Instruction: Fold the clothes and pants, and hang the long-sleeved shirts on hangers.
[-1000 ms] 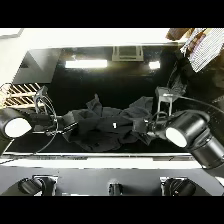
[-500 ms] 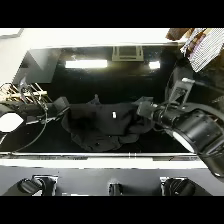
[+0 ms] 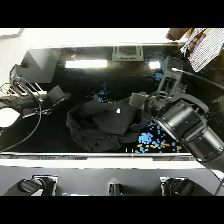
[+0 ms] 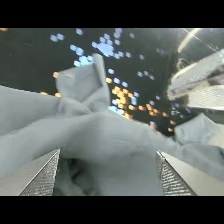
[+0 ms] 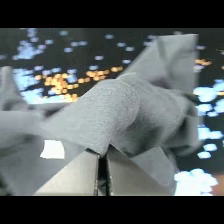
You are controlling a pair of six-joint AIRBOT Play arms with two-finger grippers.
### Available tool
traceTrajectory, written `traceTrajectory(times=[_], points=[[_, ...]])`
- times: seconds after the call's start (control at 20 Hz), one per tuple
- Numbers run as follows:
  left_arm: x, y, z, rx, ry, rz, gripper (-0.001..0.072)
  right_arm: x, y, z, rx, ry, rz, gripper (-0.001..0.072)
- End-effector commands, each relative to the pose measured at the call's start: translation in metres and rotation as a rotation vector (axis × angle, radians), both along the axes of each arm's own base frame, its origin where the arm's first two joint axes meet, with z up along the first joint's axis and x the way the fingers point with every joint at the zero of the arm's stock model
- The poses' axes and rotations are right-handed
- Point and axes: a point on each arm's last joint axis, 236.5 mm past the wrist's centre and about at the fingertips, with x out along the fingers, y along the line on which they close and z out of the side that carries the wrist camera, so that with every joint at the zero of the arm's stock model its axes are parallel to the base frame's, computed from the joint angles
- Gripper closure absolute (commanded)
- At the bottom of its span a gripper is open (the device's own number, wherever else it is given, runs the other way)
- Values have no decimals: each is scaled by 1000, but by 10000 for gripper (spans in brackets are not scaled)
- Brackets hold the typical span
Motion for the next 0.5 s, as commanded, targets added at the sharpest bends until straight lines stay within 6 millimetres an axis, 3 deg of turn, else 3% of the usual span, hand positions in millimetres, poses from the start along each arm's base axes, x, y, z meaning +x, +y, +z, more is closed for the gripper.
traceTrajectory(times=[0.0,0.1,0.25,0.35,0.45], points=[[-7,40,-5,41,83,36,-4,8,30,-2,80,-14,58,679],[-13,103,-8,143,123,104,-4,5,25,-7,49,7,57,679],[-41,235,-16,306,212,332,-3,-1,17,-14,-8,43,65,679],[-65,292,-18,343,251,441,-1,-3,14,-17,-18,55,60,678],[-86,324,-20,369,284,485,-1,-4,13,-18,-23,62,57,678]])
